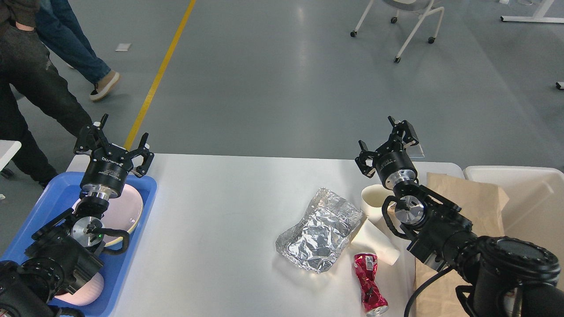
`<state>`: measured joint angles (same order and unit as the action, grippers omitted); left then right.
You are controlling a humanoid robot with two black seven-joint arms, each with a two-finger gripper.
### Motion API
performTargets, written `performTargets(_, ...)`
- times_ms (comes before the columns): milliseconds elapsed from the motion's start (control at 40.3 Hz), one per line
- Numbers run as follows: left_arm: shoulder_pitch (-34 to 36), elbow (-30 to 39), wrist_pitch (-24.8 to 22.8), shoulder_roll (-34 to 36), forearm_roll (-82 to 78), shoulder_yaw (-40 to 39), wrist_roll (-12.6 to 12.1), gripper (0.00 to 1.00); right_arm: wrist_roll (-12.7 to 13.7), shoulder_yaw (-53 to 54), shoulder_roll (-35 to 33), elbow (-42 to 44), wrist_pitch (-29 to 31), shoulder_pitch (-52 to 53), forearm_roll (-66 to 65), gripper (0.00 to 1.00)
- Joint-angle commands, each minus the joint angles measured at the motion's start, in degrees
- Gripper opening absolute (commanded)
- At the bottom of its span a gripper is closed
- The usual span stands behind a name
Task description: Tidy desktop
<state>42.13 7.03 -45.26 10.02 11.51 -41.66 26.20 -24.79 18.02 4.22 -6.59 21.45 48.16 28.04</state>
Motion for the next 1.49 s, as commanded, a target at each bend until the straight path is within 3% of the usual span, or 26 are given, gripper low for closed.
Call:
performTargets(0, 0.05, 0.0, 0.0, 0.0, 0.0, 0.0, -0.01, 0.96, 0.0, 0.0, 0.0, 0.0, 0.0, 0.0, 0.0, 1.0)
performTargets(1466, 0.06, 0.0, 0.0, 0.0, 0.0, 0.0, -0.01, 0.96, 0.0, 0.0, 0.0, 0.0, 0.0, 0.0, 0.0, 1.0)
